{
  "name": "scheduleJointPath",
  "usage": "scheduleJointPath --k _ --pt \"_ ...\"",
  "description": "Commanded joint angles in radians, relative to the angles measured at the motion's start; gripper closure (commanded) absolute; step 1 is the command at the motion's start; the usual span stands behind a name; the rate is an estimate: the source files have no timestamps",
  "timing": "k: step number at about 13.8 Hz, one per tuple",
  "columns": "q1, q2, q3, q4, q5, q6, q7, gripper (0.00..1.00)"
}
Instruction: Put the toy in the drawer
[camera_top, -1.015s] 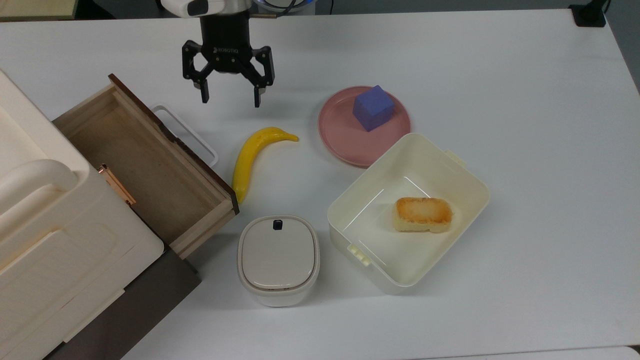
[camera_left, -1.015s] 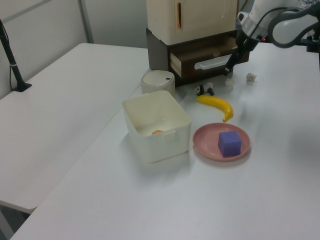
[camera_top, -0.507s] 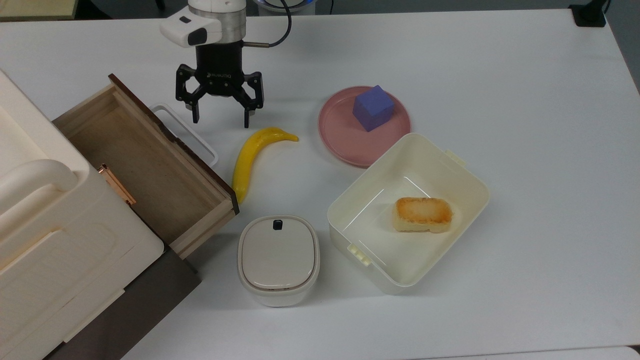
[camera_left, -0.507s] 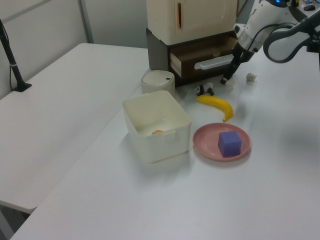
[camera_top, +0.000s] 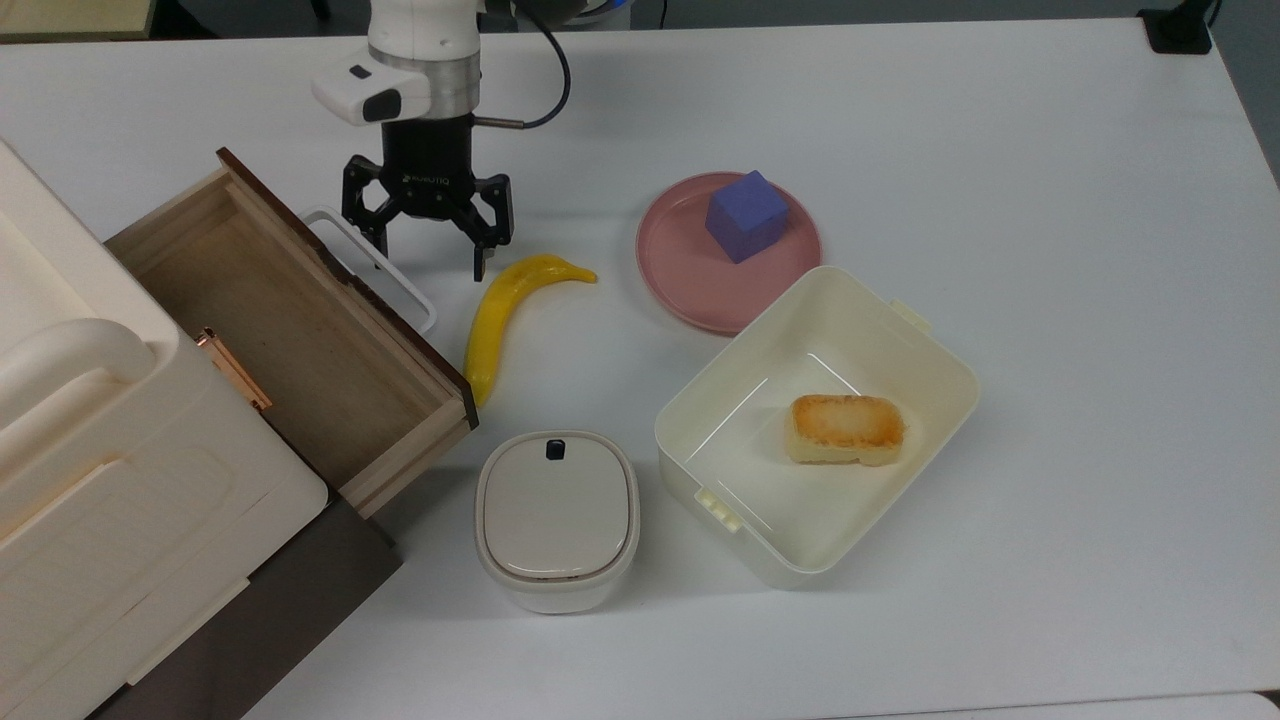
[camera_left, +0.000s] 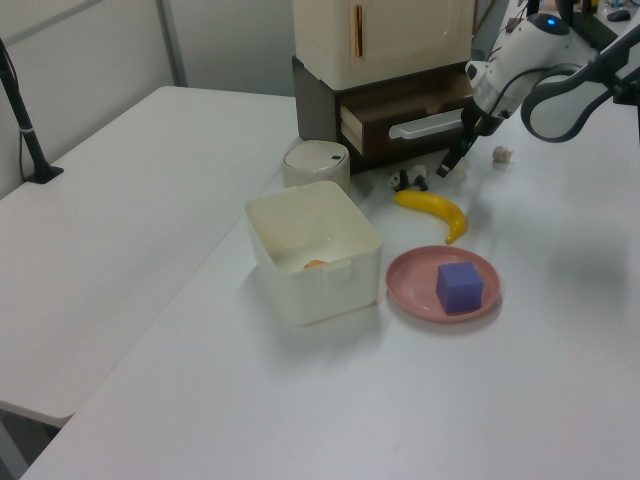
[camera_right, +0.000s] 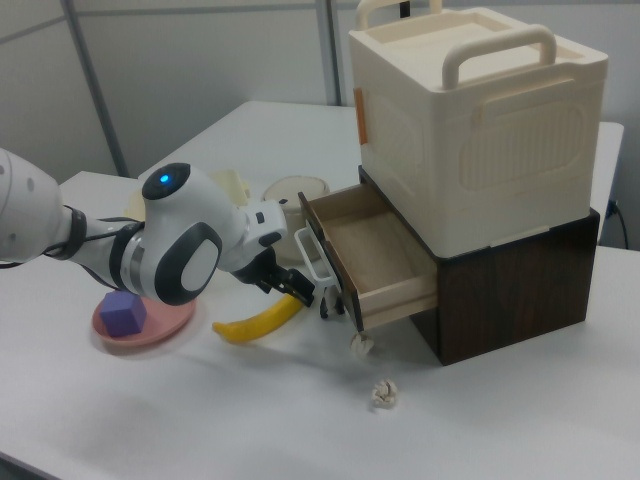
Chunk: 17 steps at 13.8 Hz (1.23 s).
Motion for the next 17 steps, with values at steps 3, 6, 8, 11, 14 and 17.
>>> scheduleJointPath --k 3,6,8,11,14,17 --pt "-0.008 0.088 -0.002 0.021 -0.028 0.128 0.118 0.01" --pt "-0.004 0.149 -0.003 0.035 -0.029 0.200 0.118 0.03" --pt "-0.004 0.157 -0.005 0.035 -0.025 0.214 0.121 0.03" --pt "-0.006 0.223 -0.005 0.033 -0.020 0.390 0.124 0.03" --pt "-0.003 0.264 -0.011 0.035 -0.020 0.455 0.124 0.04" --pt "-0.004 0.295 -0.009 0.042 -0.020 0.496 0.121 0.04"
